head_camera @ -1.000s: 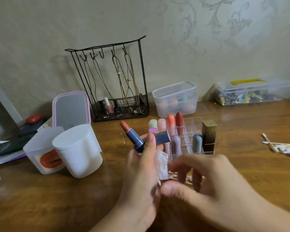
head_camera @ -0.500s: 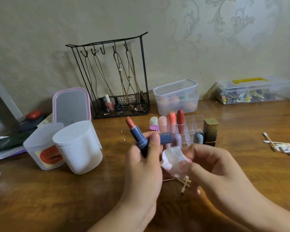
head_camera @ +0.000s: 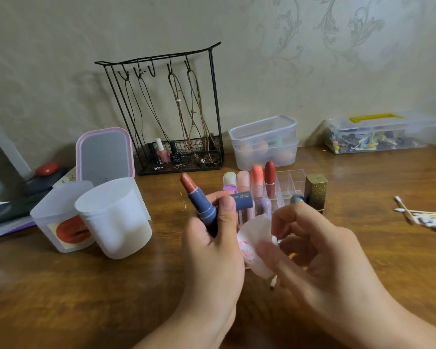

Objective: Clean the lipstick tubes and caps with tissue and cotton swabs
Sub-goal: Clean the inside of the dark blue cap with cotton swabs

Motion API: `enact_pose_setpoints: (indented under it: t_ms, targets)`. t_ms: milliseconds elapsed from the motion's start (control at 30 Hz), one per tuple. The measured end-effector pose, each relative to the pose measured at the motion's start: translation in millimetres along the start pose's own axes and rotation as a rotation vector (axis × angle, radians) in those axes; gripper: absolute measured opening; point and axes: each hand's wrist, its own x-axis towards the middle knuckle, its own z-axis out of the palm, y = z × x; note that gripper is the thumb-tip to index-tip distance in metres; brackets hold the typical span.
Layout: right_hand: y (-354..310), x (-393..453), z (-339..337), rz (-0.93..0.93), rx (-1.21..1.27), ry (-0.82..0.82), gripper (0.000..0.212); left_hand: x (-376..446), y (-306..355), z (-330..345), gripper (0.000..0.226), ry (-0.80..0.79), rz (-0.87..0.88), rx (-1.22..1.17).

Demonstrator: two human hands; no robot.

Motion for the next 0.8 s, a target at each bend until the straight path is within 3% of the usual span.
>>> enact_pose_setpoints:
  t_ms: [267, 367, 467, 667, 800]
  targets:
    - [-4, 1, -2, 0.313, 0.228, -0.12, 0.013, 4, 2, -2, 0.025, 0.032, 0.124, -0.016]
    - [-6, 0, -2, 0.274, 0.107, -0.183, 0.036, 4, -1, -2, 0.025, 0.009, 0.156, 0.022]
    - [-2, 2, -5, 0.227, 0.053, -0.147, 0.027, 3, -3, -3, 0.026, -0.029, 0.16, 0.07]
    - [0, 16, -31, 0.113, 0.083, 0.029, 0.026, -1, -1, -5, 0.022, -0.184, -0.071, -0.151]
    - [5, 18, -34, 0.023, -0.01, 0.062, 0.014, -6, -2, -4, 0.016, -0.289, -0.116, -0.167]
